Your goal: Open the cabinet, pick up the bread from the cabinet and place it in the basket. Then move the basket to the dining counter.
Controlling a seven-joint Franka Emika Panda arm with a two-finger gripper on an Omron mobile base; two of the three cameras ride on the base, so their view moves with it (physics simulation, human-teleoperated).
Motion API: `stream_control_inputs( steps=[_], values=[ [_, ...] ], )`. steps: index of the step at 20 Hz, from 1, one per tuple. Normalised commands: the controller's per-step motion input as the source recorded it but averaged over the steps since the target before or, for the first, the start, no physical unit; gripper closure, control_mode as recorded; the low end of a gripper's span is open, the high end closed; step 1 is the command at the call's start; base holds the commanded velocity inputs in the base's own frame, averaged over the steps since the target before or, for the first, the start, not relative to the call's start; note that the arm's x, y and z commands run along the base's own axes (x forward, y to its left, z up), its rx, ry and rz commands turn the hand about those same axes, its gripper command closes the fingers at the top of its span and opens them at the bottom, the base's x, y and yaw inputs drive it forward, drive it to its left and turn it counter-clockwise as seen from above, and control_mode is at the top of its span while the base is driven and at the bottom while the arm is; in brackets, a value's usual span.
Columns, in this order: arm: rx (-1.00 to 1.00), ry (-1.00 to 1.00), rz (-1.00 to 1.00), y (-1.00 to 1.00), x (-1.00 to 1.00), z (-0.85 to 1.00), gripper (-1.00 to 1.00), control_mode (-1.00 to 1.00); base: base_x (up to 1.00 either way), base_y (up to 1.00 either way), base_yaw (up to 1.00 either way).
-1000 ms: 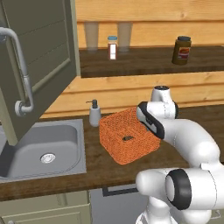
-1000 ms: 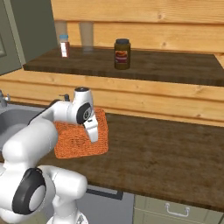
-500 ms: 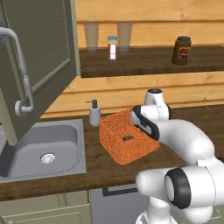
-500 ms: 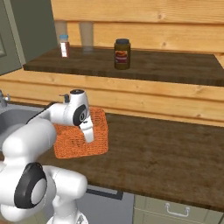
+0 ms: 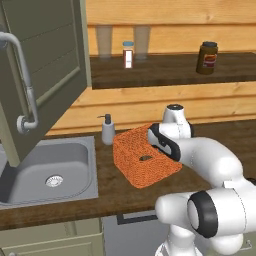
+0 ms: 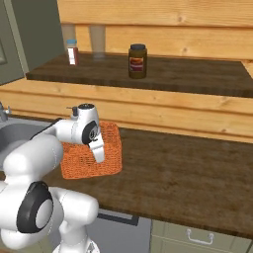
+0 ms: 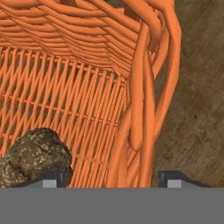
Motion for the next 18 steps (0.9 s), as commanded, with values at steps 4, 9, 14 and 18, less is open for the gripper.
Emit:
stream_control_inputs(
  steps=[4, 9, 14, 18],
  values=[
    [0.00, 0.00, -0.02, 0.07, 0.00, -0.79, 1.00, -1.00, 0.00, 0.00, 0.00],
    [0.05, 0.00, -0.03, -0.03, -0.08, -0.18, 1.00, -1.00, 0.00, 0.00, 0.00],
    [0.08, 0.00, -0.11, -0.04, -0.26, 0.00, 1.00, -1.00, 0.00, 0.00, 0.00],
    [0.03, -0.05, -0.13, -0.24, -0.27, 0.14, 1.00, -1.00, 0.00, 0.00, 0.00]
  ],
)
